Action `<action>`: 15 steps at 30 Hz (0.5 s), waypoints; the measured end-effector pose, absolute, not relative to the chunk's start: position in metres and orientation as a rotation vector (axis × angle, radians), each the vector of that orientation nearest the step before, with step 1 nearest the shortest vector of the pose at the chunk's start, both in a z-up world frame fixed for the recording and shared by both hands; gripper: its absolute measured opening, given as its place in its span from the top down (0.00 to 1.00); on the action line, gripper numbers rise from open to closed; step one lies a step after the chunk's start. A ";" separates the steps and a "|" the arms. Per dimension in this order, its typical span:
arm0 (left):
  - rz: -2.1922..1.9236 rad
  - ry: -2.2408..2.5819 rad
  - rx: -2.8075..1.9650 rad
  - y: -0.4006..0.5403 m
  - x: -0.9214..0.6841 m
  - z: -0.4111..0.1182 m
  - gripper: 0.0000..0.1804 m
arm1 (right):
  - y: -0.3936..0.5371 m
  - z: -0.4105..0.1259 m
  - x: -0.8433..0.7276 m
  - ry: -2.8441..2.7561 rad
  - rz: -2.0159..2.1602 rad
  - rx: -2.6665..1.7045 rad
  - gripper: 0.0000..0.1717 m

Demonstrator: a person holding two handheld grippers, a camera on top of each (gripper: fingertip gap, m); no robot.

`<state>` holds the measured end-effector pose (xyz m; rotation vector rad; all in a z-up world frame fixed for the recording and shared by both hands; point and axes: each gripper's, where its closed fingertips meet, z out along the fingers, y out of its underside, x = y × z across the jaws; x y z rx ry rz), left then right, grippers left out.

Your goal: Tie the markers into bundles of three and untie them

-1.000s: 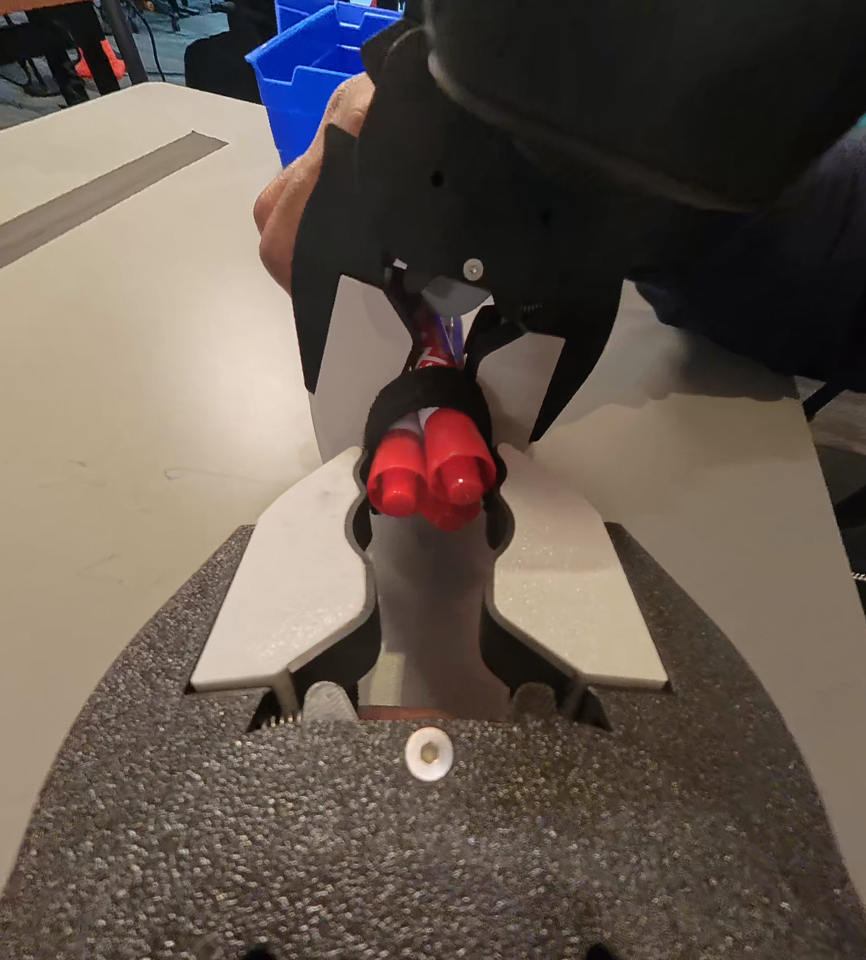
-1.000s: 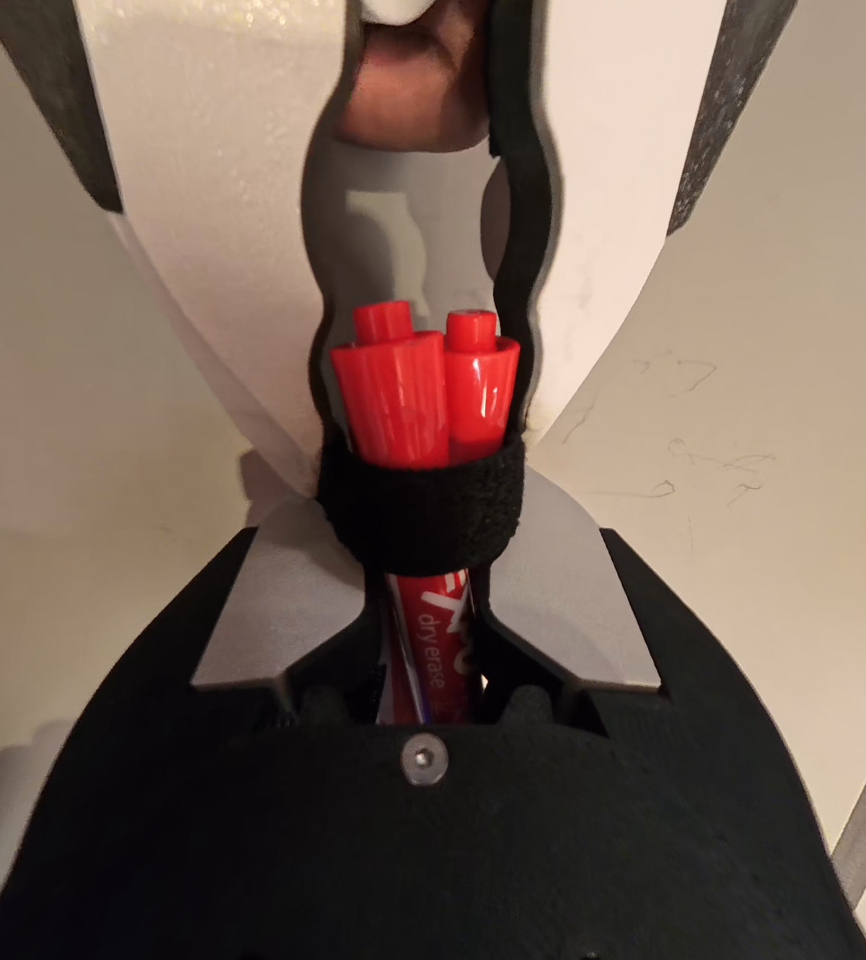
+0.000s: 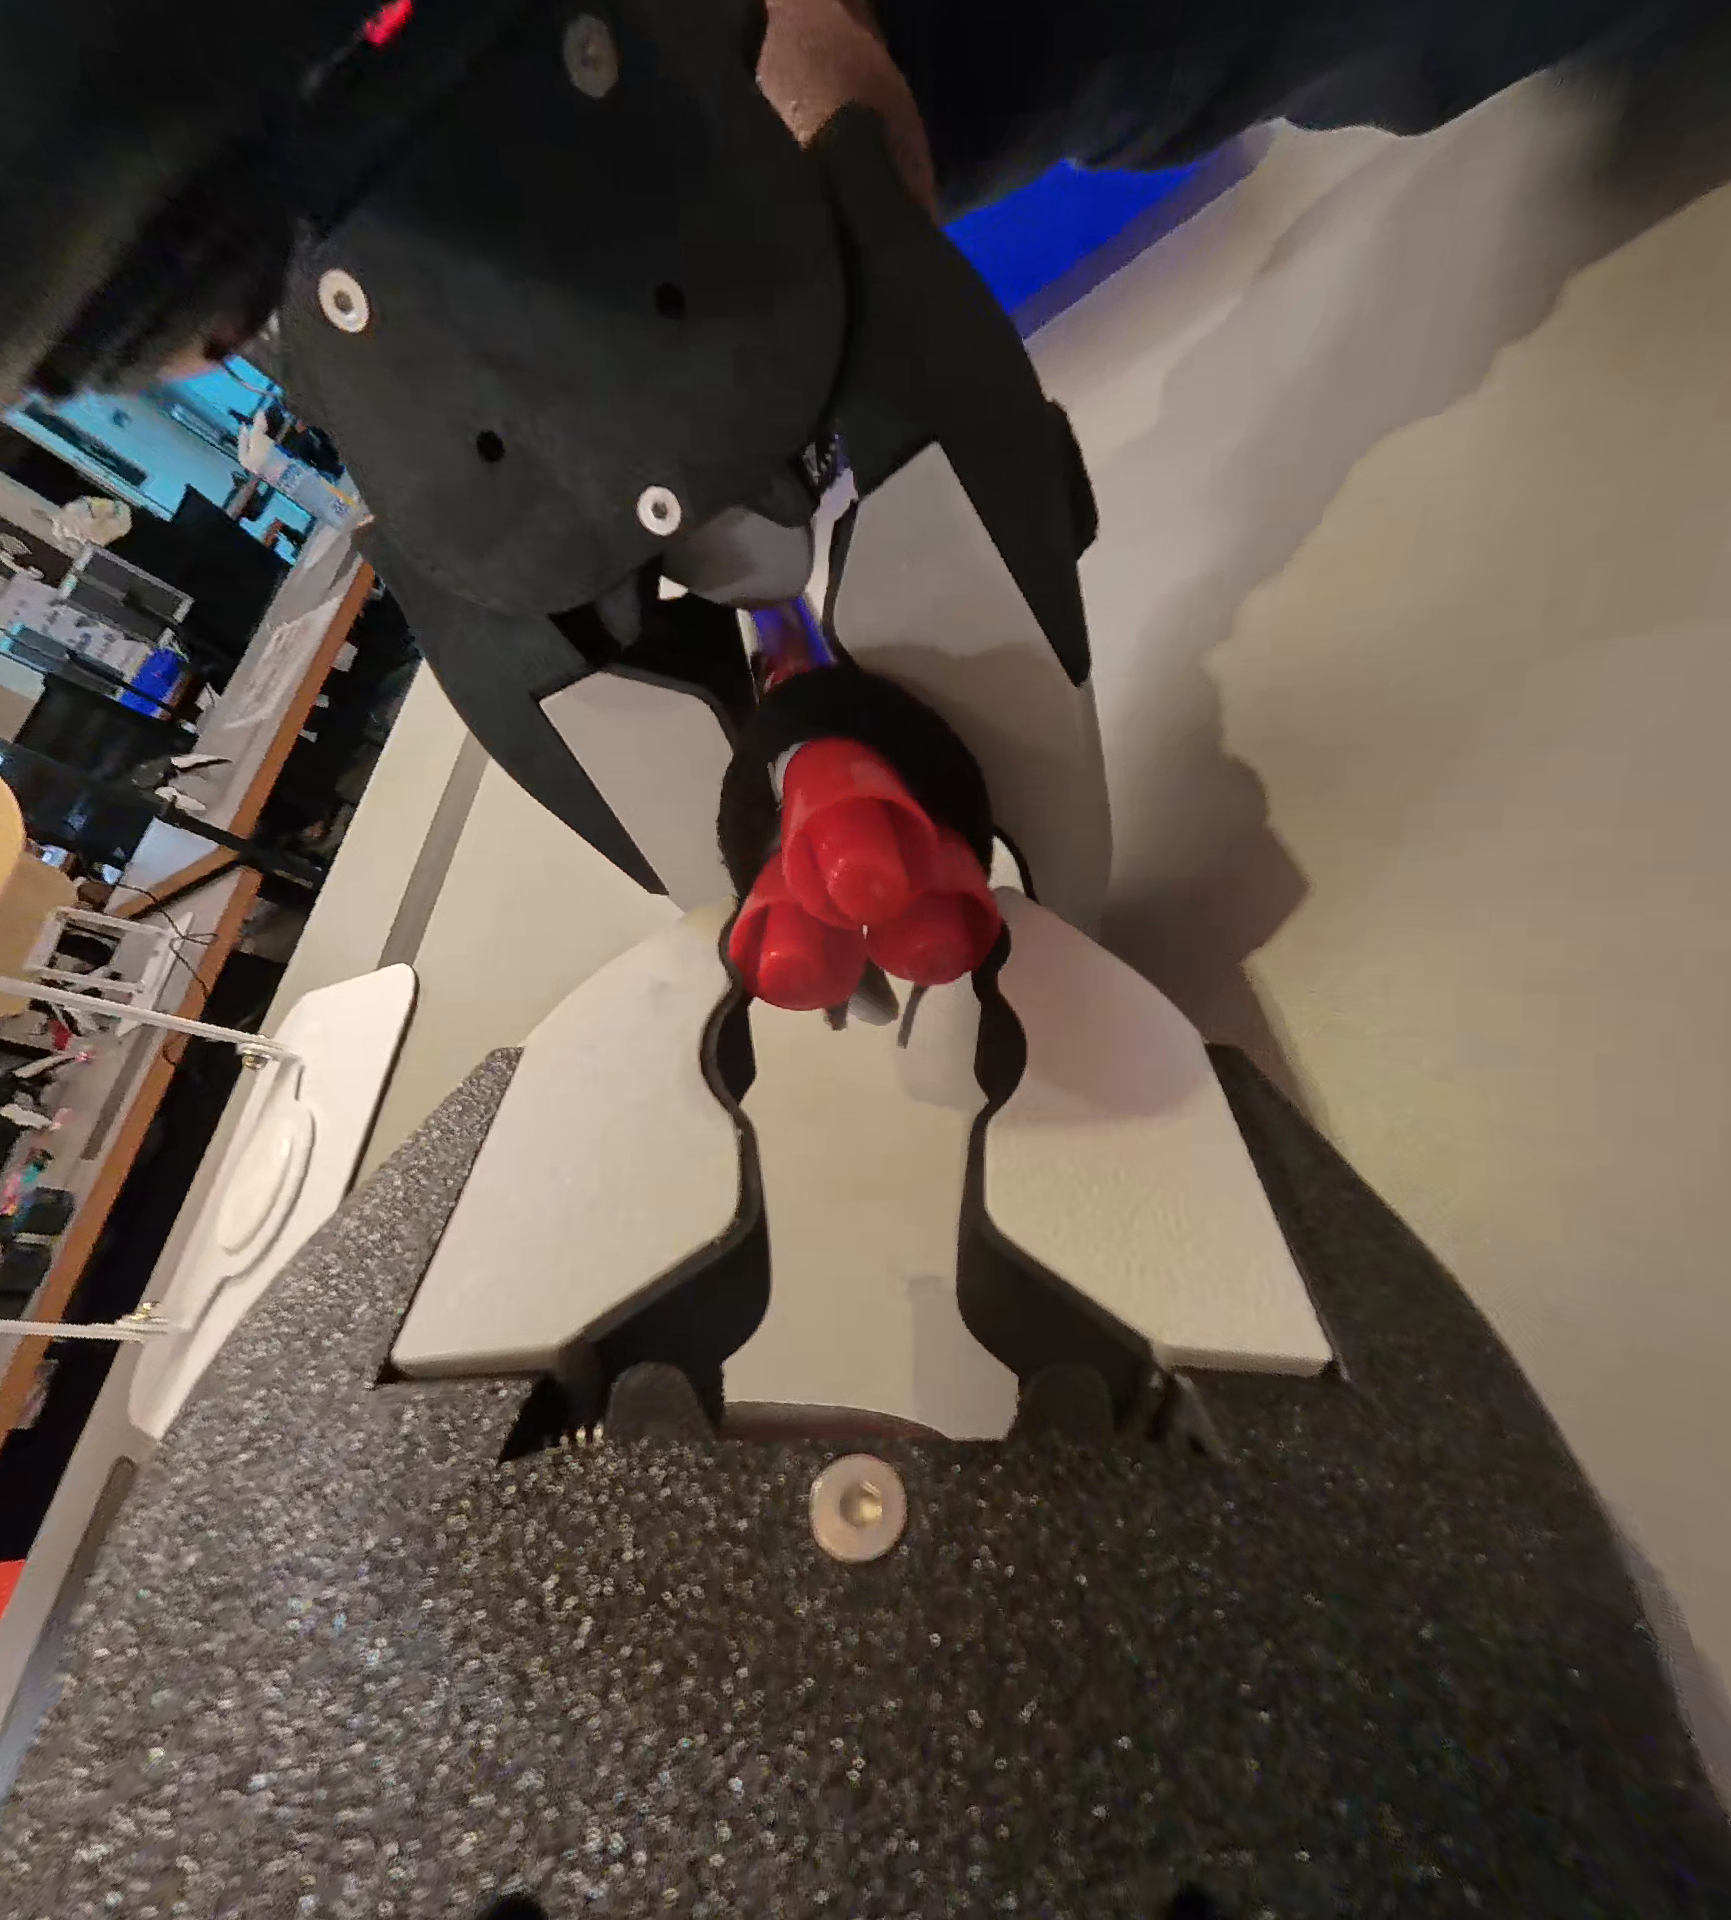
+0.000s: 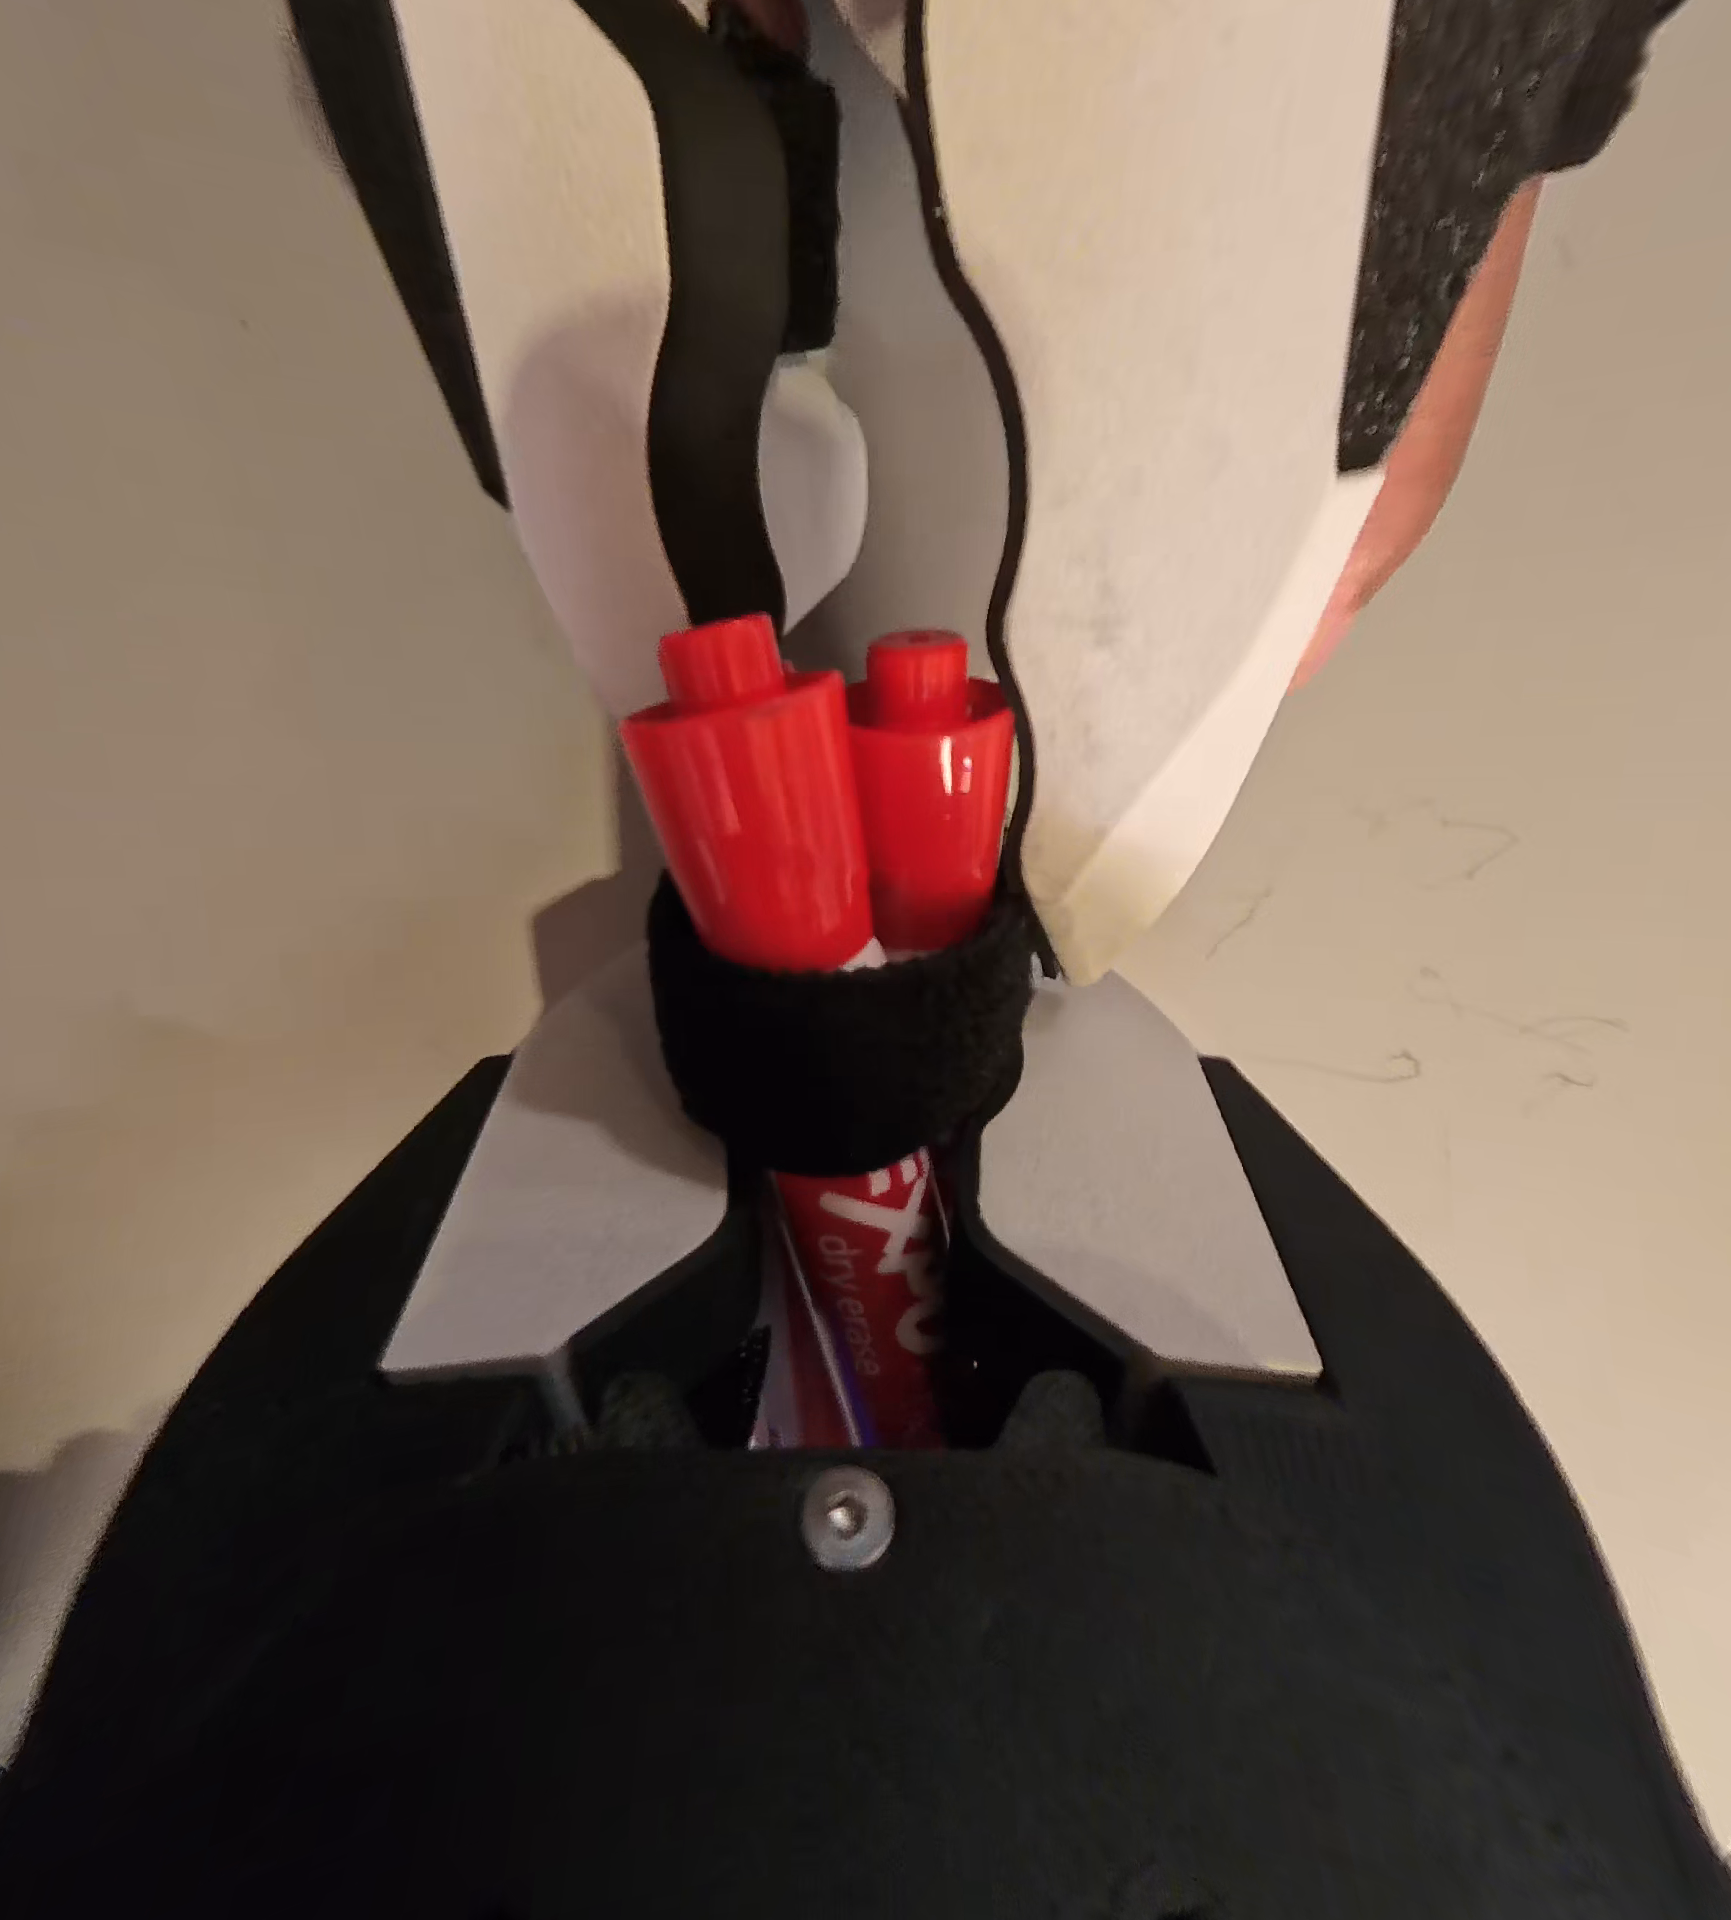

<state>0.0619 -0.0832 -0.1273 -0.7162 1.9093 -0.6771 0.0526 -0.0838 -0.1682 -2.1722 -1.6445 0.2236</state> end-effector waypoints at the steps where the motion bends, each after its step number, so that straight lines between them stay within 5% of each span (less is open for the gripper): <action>1: -0.662 1.911 -0.699 -0.083 0.061 -0.127 0.78 | -0.085 -0.168 0.052 -1.649 0.228 -2.169 0.76; 15: -0.494 1.899 -0.556 -0.084 0.056 -0.119 0.82 | -0.091 -0.167 0.046 -1.688 0.255 -2.126 0.75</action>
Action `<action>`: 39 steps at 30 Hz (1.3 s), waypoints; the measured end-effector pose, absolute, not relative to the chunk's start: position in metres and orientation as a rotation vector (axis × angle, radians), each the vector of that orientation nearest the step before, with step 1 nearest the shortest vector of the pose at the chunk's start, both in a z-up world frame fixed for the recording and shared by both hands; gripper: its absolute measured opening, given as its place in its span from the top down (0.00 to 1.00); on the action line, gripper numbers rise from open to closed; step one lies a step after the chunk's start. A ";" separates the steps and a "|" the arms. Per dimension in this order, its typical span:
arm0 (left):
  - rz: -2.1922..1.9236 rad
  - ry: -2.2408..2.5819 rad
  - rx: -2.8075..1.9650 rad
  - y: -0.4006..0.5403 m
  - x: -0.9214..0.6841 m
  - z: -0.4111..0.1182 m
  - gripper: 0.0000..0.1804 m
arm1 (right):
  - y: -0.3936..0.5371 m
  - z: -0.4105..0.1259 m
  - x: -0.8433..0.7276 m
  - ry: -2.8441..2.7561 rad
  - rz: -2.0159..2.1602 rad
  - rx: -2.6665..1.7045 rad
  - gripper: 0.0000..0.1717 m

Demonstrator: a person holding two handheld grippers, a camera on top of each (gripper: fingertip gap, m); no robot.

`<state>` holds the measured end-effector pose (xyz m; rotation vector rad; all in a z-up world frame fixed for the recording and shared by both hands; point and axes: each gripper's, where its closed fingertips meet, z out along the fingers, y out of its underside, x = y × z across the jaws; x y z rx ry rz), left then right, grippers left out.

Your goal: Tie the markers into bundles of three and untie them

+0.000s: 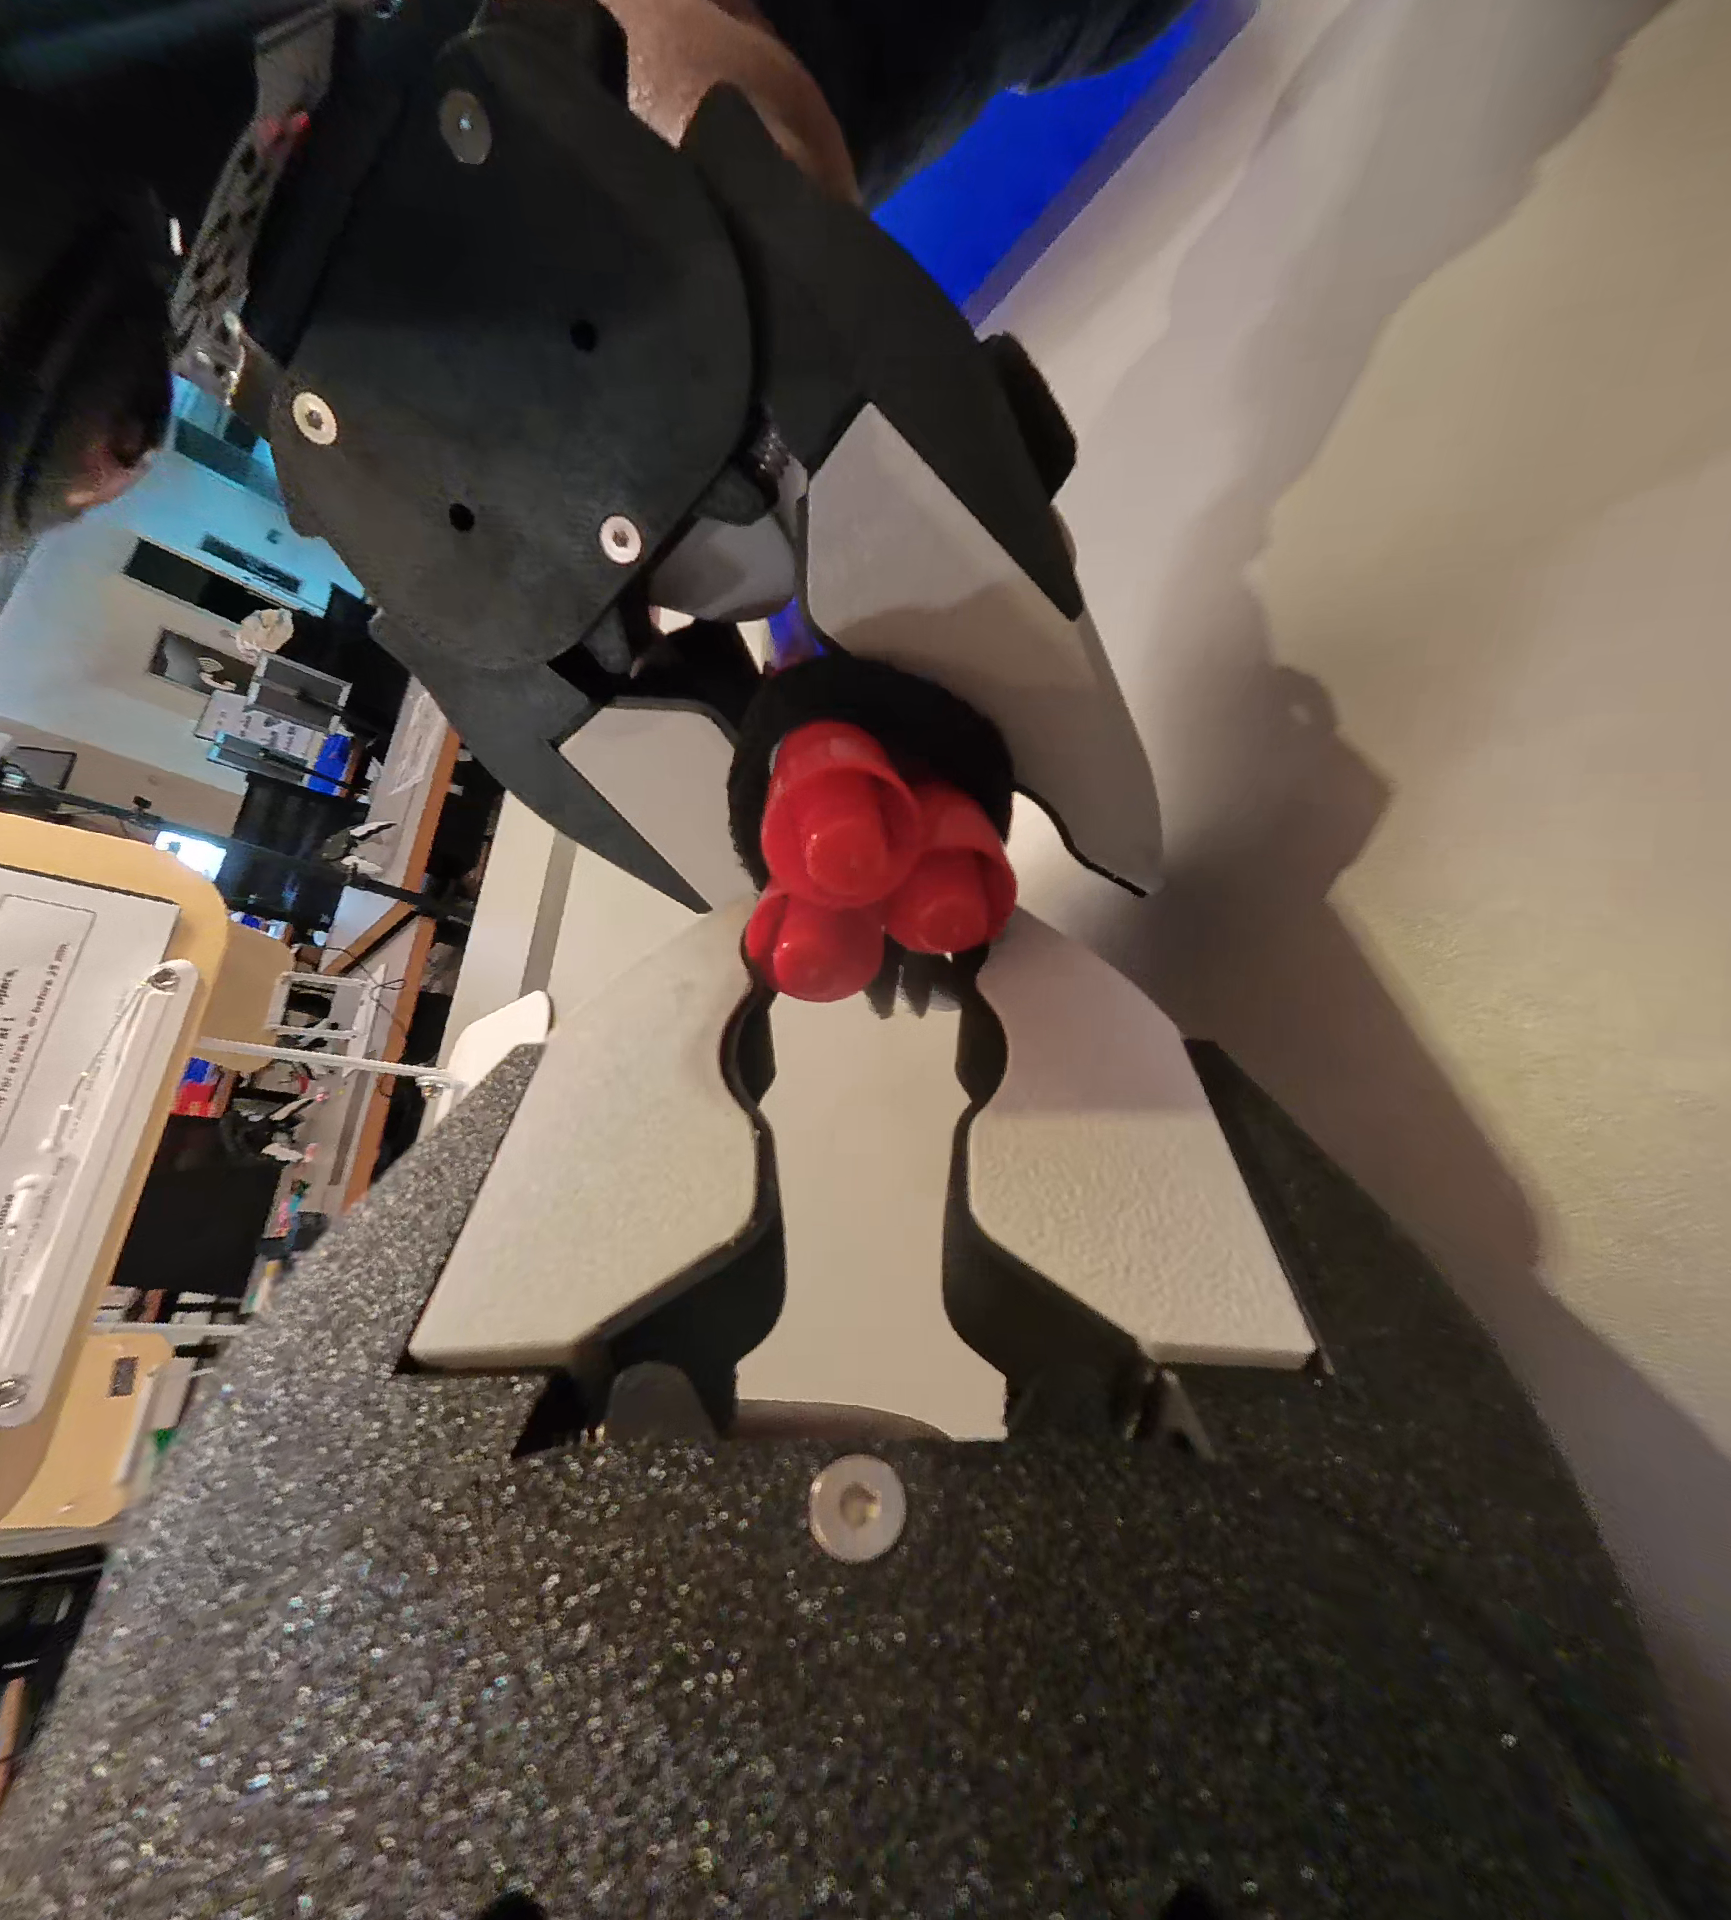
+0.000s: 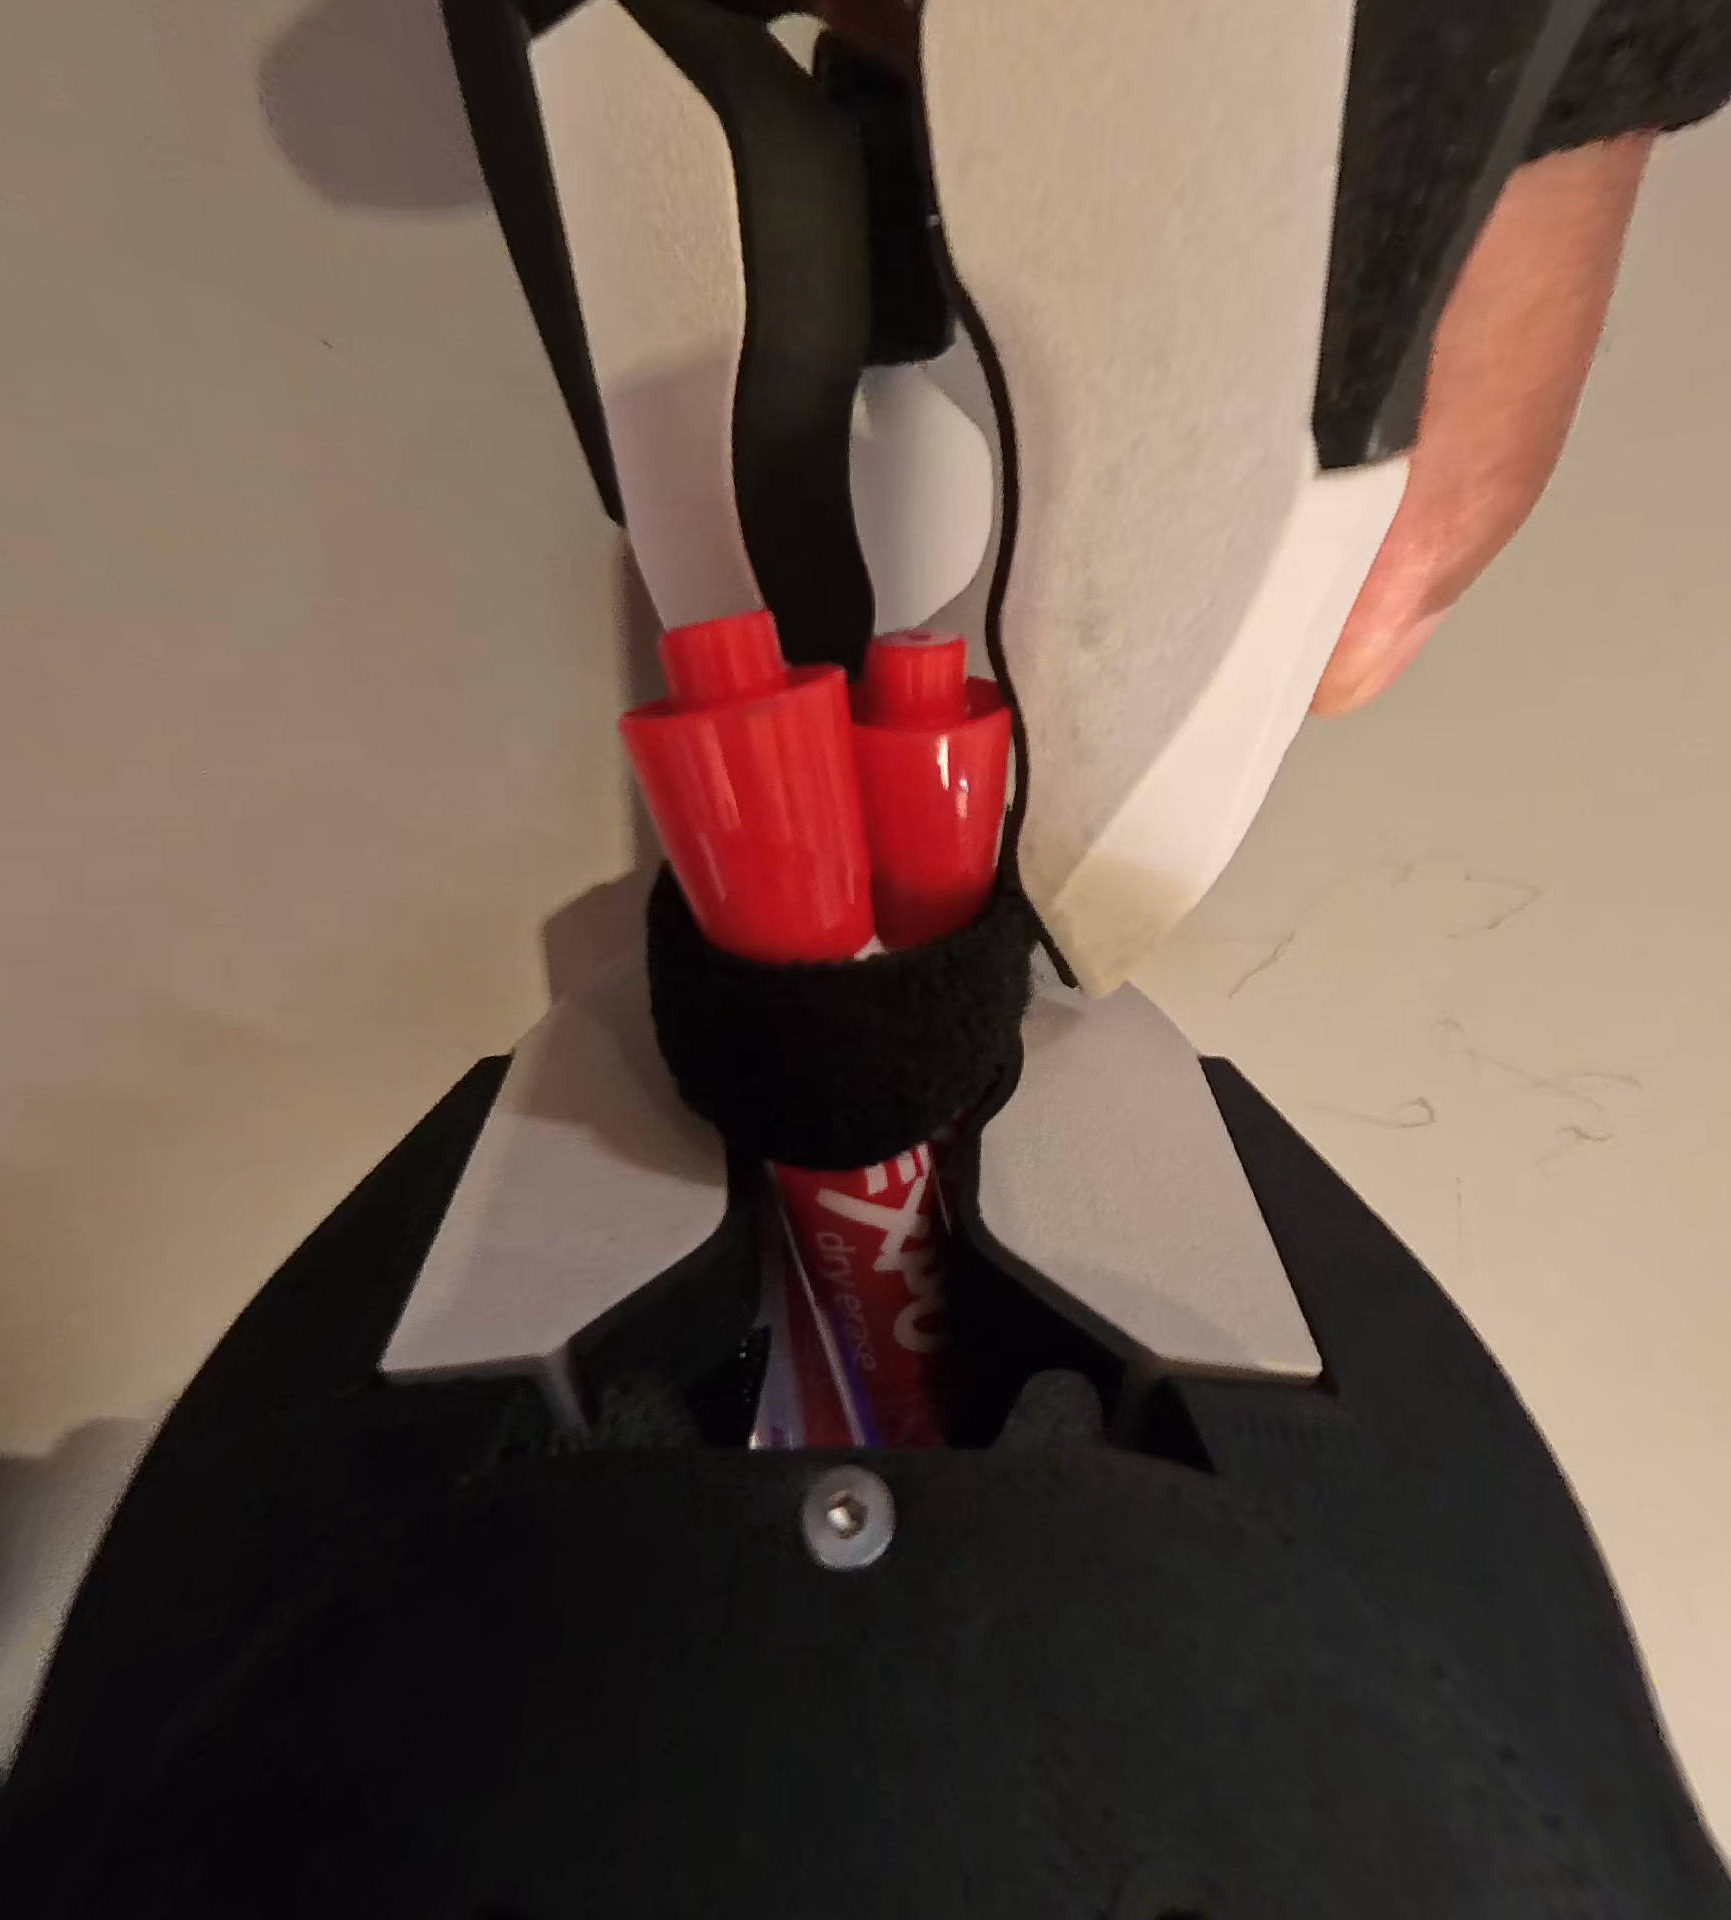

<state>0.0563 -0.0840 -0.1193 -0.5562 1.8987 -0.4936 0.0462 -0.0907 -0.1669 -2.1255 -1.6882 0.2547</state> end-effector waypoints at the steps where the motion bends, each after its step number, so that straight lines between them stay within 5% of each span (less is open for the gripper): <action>1: -0.475 1.893 -0.547 -0.083 0.056 -0.118 0.83 | -0.091 -0.167 0.046 -1.692 0.252 -2.121 0.76; 22: -0.277 1.763 -0.302 -0.100 0.044 -0.094 0.87 | -0.092 -0.164 0.037 -1.723 0.064 -1.990 0.76; 39: 0.091 1.564 0.124 -0.121 0.041 -0.089 0.89 | -0.084 -0.156 0.052 -1.736 -0.623 -1.675 0.76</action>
